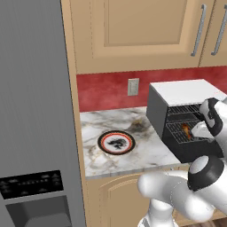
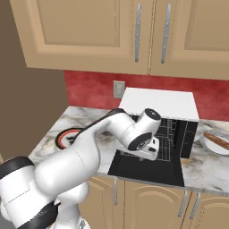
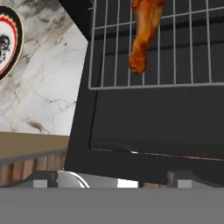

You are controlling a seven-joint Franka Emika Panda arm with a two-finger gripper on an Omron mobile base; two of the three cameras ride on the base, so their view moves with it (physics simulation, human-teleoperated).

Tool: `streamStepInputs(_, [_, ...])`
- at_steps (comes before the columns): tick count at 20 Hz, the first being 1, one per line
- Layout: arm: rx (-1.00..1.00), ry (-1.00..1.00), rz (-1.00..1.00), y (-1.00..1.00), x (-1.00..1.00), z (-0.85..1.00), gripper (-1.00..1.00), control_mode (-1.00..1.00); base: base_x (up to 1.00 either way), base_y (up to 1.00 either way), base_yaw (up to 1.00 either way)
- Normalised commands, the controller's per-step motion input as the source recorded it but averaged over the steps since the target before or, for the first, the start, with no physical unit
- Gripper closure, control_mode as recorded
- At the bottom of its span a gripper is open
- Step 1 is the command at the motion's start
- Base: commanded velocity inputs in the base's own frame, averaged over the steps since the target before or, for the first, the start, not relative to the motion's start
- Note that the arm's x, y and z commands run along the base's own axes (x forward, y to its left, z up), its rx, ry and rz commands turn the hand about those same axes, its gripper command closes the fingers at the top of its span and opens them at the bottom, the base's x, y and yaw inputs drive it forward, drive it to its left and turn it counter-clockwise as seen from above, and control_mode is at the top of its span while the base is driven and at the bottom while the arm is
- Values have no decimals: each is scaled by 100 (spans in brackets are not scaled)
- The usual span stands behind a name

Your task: Open the toaster oven door. Place the baguette on the top rack in the toaster oven and place the chicken drumstick on the bottom rack.

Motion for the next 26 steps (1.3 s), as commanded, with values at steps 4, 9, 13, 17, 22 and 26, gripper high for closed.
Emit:
streamStepInputs(4, [-1,7,7,0,11,0,-100,-100,0,0,0])
streamStepInputs(9, [0,10,6,-7,2,-11,-100,-100,0,0,0])
streamStepInputs(13, [0,9,3,-17,0,-27,-100,-100,0,0,0])
streamStepInputs(17, [0,3,1,-13,5,-31,-100,-100,0,0,0])
streamStepInputs(22, [0,0,0,-8,32,-9,-100,-100,0,0,0])
streamStepInputs(26, [0,0,0,0,37,-21,-100,-100,0,0,0])
